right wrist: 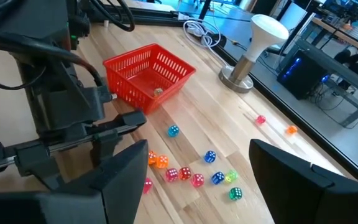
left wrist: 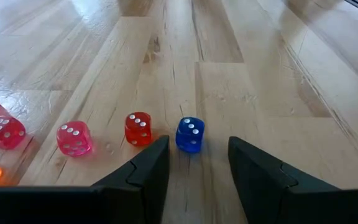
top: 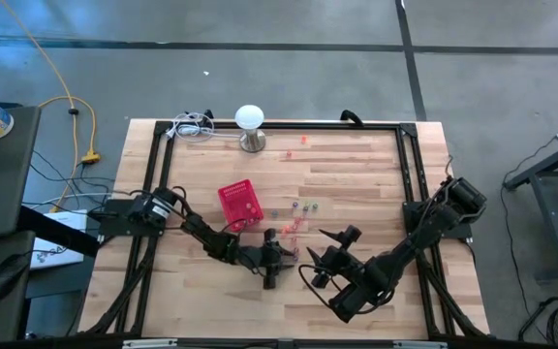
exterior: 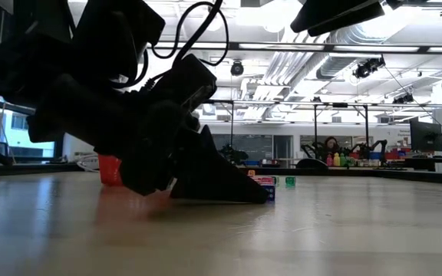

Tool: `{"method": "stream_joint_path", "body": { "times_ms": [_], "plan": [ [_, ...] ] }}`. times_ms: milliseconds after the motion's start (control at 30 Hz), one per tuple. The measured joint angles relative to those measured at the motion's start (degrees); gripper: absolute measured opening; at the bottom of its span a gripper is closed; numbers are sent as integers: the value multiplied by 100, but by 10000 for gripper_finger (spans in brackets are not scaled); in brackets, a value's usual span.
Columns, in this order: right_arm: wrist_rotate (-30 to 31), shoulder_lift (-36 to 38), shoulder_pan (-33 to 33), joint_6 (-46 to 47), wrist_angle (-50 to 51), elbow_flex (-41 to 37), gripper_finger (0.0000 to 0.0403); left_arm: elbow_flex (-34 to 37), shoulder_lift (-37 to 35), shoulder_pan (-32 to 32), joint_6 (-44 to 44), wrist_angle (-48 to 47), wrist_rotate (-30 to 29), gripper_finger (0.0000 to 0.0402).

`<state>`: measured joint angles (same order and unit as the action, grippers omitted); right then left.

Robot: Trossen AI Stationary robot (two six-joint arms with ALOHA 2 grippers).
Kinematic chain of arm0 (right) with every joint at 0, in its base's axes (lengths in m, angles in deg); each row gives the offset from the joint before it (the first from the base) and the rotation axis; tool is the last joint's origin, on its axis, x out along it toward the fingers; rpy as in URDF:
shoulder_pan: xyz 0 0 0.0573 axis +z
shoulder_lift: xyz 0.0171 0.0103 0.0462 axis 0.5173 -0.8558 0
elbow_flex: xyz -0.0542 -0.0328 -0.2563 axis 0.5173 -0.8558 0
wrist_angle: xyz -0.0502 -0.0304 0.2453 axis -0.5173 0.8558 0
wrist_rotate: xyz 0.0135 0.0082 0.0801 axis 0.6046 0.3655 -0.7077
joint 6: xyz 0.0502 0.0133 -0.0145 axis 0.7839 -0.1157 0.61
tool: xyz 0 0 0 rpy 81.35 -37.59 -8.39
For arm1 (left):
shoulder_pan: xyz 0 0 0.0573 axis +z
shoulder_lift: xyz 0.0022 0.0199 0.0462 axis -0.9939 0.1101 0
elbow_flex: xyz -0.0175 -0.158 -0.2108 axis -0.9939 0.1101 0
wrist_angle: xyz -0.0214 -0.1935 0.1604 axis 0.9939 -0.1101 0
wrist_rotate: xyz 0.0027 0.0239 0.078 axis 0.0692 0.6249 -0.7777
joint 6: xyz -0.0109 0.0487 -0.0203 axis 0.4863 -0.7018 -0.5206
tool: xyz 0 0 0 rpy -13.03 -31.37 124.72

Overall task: Pick & Place Dice
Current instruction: Put the dark blue die into the red basket

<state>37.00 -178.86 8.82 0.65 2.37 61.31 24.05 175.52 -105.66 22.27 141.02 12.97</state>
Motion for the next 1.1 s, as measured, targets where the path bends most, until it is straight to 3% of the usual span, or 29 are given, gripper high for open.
{"method": "stream_joint_path", "body": {
  "times_ms": [733, 1100],
  "plan": [
    [-297, -2, -149, -46, -24, 2, 271, -56, 4, 172, -367, 140, 668, 156],
    [-300, -2, -149, -116, -81, 4, 270, -296, 299, 152, -536, 211, 593, 154]
  ]
}}
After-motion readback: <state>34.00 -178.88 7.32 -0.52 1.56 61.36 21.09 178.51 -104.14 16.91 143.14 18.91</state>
